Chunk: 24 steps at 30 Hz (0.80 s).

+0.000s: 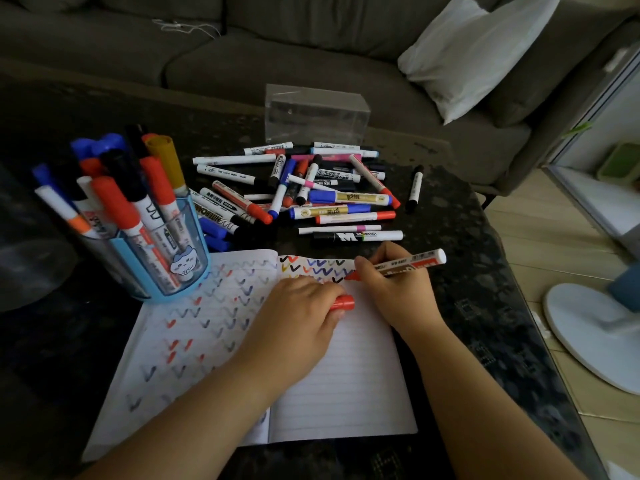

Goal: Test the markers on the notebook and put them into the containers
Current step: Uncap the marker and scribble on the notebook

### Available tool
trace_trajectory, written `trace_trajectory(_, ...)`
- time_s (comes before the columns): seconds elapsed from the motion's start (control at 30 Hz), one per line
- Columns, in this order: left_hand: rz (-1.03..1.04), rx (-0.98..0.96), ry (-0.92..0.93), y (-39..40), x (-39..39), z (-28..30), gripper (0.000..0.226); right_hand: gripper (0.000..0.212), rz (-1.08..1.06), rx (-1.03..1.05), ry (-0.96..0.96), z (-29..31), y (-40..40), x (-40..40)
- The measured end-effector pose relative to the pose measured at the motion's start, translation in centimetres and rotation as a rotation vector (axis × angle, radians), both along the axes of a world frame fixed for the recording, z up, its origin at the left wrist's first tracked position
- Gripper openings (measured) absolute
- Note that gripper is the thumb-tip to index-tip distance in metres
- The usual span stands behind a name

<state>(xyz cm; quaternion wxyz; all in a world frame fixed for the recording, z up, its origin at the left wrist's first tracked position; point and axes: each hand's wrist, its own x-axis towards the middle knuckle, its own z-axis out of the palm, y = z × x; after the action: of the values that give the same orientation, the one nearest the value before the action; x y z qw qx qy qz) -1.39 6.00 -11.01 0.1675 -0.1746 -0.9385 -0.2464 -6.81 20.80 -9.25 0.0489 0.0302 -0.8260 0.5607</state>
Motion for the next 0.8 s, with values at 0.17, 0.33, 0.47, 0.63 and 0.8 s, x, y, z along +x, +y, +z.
trace_trajectory(0.17,0.003,0.005,0.023,-0.1,0.0,-0.2,0.017,0.022,-0.013,0.006,-0.057,-0.2,0.1,-0.1)
trace_trajectory(0.33,-0.009,0.017,0.01,-0.1,0.0,-0.2,0.017,0.026,-0.078,0.027,-0.023,-0.4,0.2,-0.1)
trace_trajectory(0.47,-0.017,0.021,0.005,-0.1,-0.1,-0.2,0.018,0.027,-0.121,0.024,-0.019,-0.3,0.1,0.0)
trace_trajectory(0.63,0.016,0.249,-0.123,-0.5,-0.2,0.2,0.023,0.024,-0.152,-0.158,-0.166,1.5,0.3,0.6)
trace_trajectory(0.8,0.133,0.742,-0.478,-1.7,0.5,2.9,0.013,0.023,0.053,-0.311,-0.226,6.1,0.5,3.6)
